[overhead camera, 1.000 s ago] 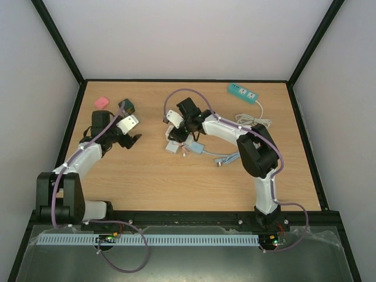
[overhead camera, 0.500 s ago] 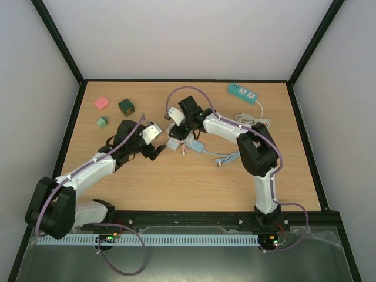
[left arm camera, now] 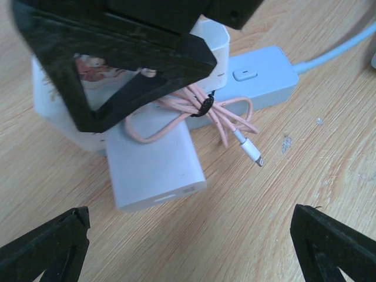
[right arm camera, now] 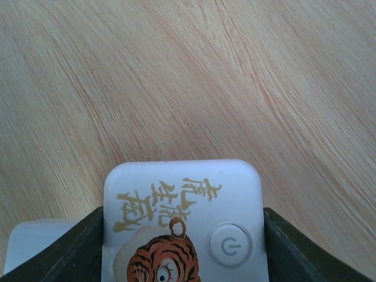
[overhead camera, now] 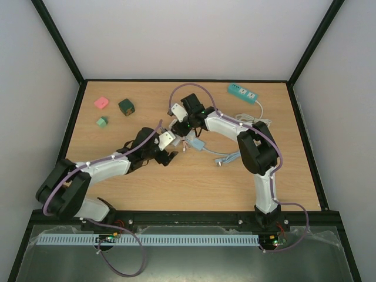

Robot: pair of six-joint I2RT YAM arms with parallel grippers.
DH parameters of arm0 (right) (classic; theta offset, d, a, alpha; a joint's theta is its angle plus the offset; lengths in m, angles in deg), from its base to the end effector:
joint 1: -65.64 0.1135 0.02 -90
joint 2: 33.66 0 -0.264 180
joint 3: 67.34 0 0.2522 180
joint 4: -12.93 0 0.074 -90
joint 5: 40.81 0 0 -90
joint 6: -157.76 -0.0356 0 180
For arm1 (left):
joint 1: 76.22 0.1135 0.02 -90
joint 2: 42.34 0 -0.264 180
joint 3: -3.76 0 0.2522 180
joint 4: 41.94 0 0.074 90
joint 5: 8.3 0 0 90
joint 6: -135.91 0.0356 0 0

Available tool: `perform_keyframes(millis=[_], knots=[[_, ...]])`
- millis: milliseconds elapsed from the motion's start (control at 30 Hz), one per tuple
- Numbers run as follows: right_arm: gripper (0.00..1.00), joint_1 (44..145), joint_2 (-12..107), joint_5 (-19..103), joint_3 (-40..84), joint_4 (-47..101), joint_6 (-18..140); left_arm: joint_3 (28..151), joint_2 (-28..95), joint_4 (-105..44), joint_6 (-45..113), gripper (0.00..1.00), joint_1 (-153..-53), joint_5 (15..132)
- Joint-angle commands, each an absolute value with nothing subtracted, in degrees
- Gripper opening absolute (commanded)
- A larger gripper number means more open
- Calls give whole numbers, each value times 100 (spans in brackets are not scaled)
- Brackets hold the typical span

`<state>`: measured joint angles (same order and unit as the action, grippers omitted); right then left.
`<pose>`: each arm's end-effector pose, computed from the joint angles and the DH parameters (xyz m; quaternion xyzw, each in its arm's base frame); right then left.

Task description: Pull the plug off the socket

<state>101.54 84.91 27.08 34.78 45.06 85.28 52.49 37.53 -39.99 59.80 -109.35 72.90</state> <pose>0.3639 0.2799 0.1937 -0.4732 0.7896 0.2325 0.3140 0.2323 -0.1581 0.1834 0.3832 0.7893 -0.1459 0.4571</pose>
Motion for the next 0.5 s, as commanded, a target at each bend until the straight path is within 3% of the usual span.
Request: perform_keyframes(millis=[0,300,467], knots=[[16,9868,8876,3580,3326,4602,8728,5625,4100,-4324,5806,94,-11062,7597],[15,9869,8892,3555,3348,4610,8763,5965,4701,-4293,5475,84,-11112,8008],[15,9866,8864,3581,3331,4641,8850,5794,4688,-4793,5615,83,-11113,7855]])
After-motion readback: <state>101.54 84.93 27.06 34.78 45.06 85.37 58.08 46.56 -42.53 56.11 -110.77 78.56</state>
